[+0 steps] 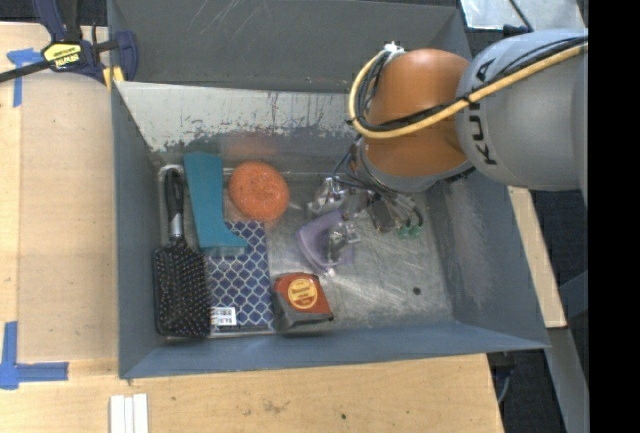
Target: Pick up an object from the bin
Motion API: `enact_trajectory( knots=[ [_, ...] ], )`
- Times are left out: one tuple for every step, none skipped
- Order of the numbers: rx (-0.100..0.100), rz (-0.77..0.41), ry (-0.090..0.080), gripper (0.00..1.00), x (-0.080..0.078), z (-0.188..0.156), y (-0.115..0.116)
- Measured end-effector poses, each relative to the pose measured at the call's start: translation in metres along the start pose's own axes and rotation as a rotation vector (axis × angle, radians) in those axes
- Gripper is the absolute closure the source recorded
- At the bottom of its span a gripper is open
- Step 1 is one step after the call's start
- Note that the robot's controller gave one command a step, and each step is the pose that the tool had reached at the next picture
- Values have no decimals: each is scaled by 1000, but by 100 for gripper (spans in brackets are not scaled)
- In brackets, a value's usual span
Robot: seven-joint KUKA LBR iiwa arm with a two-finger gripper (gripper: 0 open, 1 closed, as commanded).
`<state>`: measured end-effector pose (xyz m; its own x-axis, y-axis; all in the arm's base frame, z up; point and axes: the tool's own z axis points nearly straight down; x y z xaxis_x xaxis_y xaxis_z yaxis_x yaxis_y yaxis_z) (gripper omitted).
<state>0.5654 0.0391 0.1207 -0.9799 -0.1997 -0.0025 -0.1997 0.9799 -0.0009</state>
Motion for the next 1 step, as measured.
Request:
enact_trajectory(
  knots=[
    [1,0,-5,100,-2,-13,0]
  ],
)
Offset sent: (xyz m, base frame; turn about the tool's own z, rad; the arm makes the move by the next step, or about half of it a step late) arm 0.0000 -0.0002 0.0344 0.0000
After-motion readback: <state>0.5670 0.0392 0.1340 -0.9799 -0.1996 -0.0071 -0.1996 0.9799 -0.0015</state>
